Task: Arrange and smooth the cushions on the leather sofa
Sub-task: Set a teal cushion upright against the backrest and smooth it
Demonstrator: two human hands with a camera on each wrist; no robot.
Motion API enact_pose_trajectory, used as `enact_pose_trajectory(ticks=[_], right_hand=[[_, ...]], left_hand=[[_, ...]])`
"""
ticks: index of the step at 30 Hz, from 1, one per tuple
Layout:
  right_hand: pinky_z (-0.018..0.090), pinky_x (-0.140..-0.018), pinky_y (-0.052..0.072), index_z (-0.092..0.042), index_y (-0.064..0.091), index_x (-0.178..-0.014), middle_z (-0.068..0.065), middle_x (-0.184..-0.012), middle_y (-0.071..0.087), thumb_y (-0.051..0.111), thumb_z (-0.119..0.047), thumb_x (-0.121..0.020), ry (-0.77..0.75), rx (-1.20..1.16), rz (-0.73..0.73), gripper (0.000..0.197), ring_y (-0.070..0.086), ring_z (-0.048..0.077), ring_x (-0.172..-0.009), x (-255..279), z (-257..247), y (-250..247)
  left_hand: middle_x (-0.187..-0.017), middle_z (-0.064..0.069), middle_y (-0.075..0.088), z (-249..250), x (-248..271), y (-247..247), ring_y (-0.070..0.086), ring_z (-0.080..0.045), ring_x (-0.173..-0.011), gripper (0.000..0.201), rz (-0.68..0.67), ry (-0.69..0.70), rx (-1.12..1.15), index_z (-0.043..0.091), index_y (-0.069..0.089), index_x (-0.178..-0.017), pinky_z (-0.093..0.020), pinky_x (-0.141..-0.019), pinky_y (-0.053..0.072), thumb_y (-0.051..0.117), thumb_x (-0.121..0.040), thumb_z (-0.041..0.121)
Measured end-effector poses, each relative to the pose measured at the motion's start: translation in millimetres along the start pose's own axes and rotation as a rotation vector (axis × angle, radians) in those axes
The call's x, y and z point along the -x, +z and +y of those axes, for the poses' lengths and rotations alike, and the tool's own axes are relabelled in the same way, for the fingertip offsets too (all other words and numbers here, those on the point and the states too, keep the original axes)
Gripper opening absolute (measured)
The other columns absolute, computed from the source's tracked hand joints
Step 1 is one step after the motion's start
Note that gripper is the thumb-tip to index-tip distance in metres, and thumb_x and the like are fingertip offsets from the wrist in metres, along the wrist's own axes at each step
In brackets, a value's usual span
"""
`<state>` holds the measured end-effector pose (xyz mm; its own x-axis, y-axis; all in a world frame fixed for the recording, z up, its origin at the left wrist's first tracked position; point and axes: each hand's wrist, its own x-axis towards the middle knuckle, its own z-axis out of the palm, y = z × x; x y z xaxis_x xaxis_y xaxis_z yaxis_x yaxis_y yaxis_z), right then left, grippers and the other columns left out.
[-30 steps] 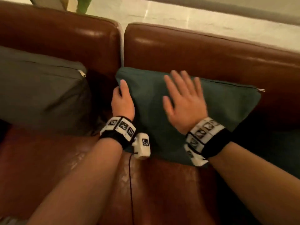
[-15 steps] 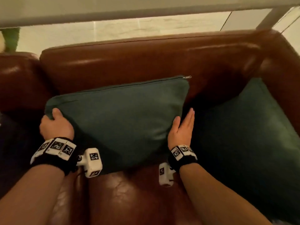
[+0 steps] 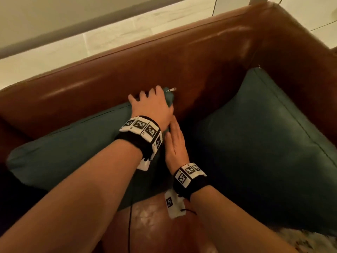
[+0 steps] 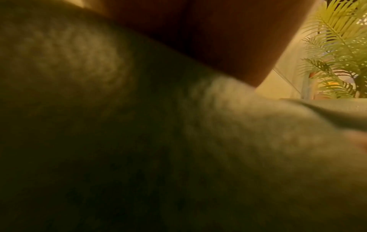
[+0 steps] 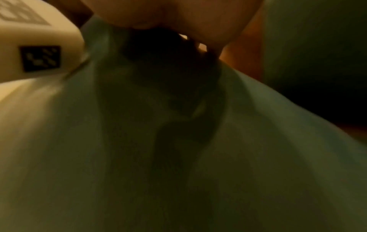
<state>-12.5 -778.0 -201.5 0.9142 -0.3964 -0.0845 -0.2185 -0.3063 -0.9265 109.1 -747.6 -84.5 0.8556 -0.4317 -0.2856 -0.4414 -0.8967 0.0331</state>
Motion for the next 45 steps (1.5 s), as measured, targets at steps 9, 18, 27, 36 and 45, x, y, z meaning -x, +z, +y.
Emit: enact_pose_trajectory(ticks=[9, 18, 27, 36, 45], right_hand=[[0.03, -0.119, 0.014, -0.037, 0.016, -0.153, -0.01, -0.161, 0.02, 0.016, -0.045, -0.102, 0.478, -0.12, 0.051, 0.052, 0.019, 0.008, -0.147, 45.0, 91.6, 32.5], [0.033, -0.12, 0.008, -0.027, 0.018, -0.155, 0.001, -0.163, 0.016, 0.013, -0.052, -0.102, 0.84, 0.147, -0.322, 0.059, 0.017, 0.021, -0.149, 66.3, 85.0, -17.4], [0.032, -0.117, 0.026, -0.011, 0.054, -0.136, -0.001, -0.14, 0.052, 0.038, -0.023, -0.097, -0.441, 0.321, 0.139, 0.043, 0.041, 0.017, -0.136, 10.8, -119.4, -27.8], [0.046, -0.12, -0.005, -0.037, 0.012, -0.155, -0.008, -0.164, 0.011, 0.017, -0.057, -0.099, -0.302, 1.09, -0.096, 0.06, 0.003, 0.019, -0.152, -65.1, -76.6, -30.4], [0.048, -0.102, 0.045, -0.001, 0.057, -0.128, 0.014, -0.113, 0.059, 0.035, -0.073, -0.088, 0.694, 0.162, 0.164, 0.085, 0.058, 0.041, -0.112, -83.8, -134.0, -41.9]], left_hand=[[-0.116, -0.01, 0.062, 2.4, -3.3, 0.1, 0.057, -0.039, -0.109, 0.045, 0.102, -0.002, 0.057, 0.014, 0.047, -0.122, -0.058, -0.097, 0.04, 0.03, -0.099, 0.049], [-0.129, -0.009, 0.058, -6.1, -7.0, -7.6, 0.052, -0.036, -0.12, 0.056, -0.001, -0.005, 0.137, 0.015, 0.038, -0.137, -0.06, -0.103, 0.035, 0.033, -0.096, 0.053], [-0.156, 0.0, 0.035, -108.8, 77.1, 4.7, 0.03, -0.023, -0.145, 0.06, 0.22, -0.02, 0.287, 0.026, 0.023, -0.153, -0.049, -0.119, 0.021, 0.016, -0.097, 0.047], [-0.163, -0.002, 0.021, -239.6, 149.4, 65.1, 0.015, -0.027, -0.15, 0.06, 0.252, -0.202, 0.092, 0.029, 0.022, -0.155, -0.043, -0.121, 0.01, 0.021, -0.098, 0.05], [-0.139, -0.025, 0.051, -296.2, 134.2, 31.0, 0.051, -0.039, -0.127, 0.07, 0.233, -1.103, 1.265, -0.005, 0.051, -0.133, -0.045, -0.107, 0.041, 0.044, -0.095, 0.052]])
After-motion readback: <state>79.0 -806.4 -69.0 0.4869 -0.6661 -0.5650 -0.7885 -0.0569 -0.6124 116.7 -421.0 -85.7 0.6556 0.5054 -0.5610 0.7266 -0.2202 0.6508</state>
